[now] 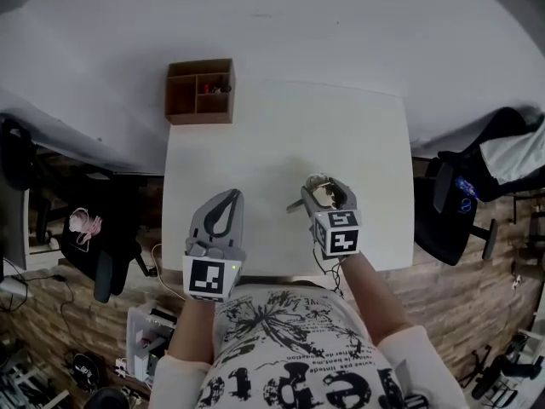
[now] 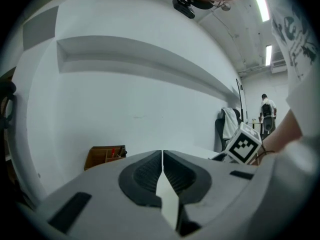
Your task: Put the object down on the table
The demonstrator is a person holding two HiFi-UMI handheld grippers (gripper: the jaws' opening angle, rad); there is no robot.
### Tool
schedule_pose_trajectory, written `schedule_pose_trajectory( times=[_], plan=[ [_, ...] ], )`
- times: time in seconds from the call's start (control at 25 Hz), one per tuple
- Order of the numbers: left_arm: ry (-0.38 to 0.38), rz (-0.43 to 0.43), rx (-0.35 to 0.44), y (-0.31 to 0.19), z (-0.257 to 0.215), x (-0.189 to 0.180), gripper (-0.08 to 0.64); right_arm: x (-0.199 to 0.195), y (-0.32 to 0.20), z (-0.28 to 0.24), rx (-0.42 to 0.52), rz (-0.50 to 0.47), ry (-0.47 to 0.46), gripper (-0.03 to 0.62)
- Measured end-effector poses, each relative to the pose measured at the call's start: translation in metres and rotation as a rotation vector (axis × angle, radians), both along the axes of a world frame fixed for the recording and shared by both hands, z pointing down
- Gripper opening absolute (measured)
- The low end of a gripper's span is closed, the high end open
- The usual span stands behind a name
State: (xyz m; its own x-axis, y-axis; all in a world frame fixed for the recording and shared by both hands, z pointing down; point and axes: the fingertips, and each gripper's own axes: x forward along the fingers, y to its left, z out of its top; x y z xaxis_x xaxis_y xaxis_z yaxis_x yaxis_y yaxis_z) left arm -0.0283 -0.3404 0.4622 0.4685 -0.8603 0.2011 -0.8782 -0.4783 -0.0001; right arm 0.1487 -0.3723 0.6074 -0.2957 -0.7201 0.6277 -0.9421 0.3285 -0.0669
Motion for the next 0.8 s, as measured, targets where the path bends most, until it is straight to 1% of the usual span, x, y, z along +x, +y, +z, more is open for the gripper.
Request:
schedule_pose_trajectory(
  times=[0.04, 0.12, 0.16, 0.24, 0.36, 0.44, 0.64, 0.8],
  plan=[
    [0.001, -0.001, -0.008, -0.005, 0.005, -0.002, 0.012, 0.000, -0.004, 0.010, -0.024, 0.004, 0.006, 0.281],
    [0.002, -0.005, 0.008, -0.013, 0.013, -0.005, 0.012, 0.002, -0.010, 0.027, -0.066, 0.010, 0.023, 0.281],
    [0.004, -0.005, 0.004, -0.016, 0.017, -0.006, 0.012, 0.003, -0.012, 0.035, -0.085, 0.011, 0.033, 0.281],
    [0.007, -0.005, -0.030, -0.020, 0.023, -0.006, 0.012, 0.003, -0.015, 0.049, -0.122, 0.011, 0.049, 0.281],
    [0.012, -0.008, -0.051, -0.026, 0.032, -0.008, 0.012, 0.004, -0.018, 0.067, -0.176, 0.015, 0.066, 0.281],
    [0.017, -0.007, -0.045, -0.029, 0.038, -0.010, 0.012, 0.002, -0.020, 0.076, -0.199, 0.018, 0.073, 0.281],
    [0.026, 0.002, -0.089, -0.032, 0.048, -0.013, 0.012, -0.001, -0.024, 0.086, -0.241, 0.034, 0.108, 0.282],
    [0.026, 0.004, -0.073, -0.037, 0.053, -0.017, 0.012, -0.001, -0.027, 0.090, -0.276, 0.058, 0.133, 0.282]
  ],
)
